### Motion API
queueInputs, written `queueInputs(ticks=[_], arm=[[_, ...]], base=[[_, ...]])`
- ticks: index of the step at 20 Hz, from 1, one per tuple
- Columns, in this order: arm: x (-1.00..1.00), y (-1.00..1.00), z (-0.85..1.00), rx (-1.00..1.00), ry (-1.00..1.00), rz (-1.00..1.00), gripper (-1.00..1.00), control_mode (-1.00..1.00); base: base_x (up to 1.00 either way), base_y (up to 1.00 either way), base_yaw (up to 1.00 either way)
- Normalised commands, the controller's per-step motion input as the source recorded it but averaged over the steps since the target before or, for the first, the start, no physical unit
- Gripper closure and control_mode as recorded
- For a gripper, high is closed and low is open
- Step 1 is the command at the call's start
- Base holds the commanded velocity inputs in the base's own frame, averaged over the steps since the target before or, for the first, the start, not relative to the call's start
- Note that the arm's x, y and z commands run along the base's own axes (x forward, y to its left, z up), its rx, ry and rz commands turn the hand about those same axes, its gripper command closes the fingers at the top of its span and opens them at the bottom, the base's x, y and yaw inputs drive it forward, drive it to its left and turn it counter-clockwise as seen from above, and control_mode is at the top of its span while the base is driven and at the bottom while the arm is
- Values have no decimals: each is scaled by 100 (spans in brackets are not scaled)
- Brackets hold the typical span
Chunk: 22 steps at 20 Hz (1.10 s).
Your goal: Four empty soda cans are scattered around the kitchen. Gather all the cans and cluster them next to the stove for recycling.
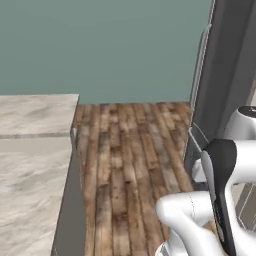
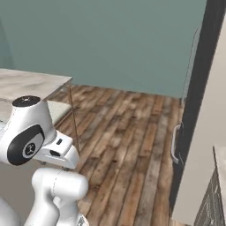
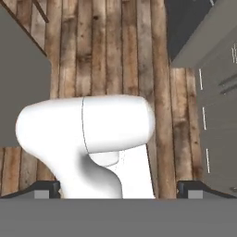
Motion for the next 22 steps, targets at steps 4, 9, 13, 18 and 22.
queueInputs(ticks=[4, 9, 13, 18, 22], arm=[[0, 0, 0, 0, 0, 0, -100, 100], [0, 0, 0, 0, 0, 0, -100, 100], [0, 0, 0, 0, 0, 0, -100, 100], [0, 0, 0, 0, 0, 0, -100, 100], [0, 0, 0, 0, 0, 0, -100, 100]], base=[[100, -36, 53], [100, -64, 29], [100, -69, 19], [100, -58, 18], [100, -49, 18]])
